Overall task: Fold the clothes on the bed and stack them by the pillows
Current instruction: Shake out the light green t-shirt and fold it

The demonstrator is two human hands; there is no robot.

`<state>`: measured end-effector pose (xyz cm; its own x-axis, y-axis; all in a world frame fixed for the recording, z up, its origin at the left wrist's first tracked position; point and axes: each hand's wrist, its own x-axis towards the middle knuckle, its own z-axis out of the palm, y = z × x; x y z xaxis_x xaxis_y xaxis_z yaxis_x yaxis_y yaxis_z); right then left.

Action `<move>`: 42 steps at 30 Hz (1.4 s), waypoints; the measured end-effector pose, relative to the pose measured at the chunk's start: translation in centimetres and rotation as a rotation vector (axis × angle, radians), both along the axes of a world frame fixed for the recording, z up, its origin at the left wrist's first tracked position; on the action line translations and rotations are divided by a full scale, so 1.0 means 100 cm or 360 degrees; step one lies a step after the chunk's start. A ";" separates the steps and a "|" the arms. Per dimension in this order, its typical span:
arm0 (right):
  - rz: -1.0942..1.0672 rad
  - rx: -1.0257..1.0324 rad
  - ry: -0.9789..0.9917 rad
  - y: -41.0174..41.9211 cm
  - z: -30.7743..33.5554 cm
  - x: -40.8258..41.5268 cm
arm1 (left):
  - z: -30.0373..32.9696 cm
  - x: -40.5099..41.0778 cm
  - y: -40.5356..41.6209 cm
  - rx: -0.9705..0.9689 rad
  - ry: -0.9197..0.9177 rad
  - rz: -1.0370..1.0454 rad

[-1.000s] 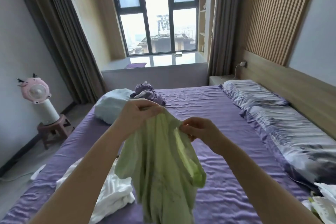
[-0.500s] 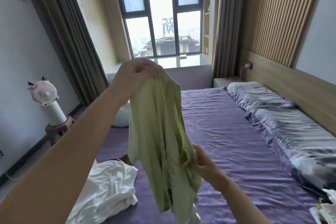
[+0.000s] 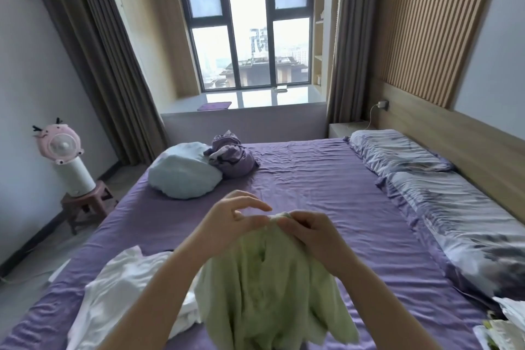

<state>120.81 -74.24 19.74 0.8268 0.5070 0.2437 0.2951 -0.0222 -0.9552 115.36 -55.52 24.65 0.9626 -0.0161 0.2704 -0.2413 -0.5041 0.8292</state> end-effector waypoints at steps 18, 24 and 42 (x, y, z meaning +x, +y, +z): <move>-0.0476 -0.0199 -0.0299 -0.031 -0.015 -0.003 | -0.013 -0.025 -0.018 -0.0159 -0.0140 0.0344; -0.0122 -0.0183 -0.0892 -0.038 0.002 -0.002 | 0.006 -0.021 -0.022 -0.0188 -0.0130 0.0294; -0.0852 -0.0148 -0.0425 -0.121 0.031 0.055 | 0.033 -0.055 0.029 0.0061 0.0012 0.0786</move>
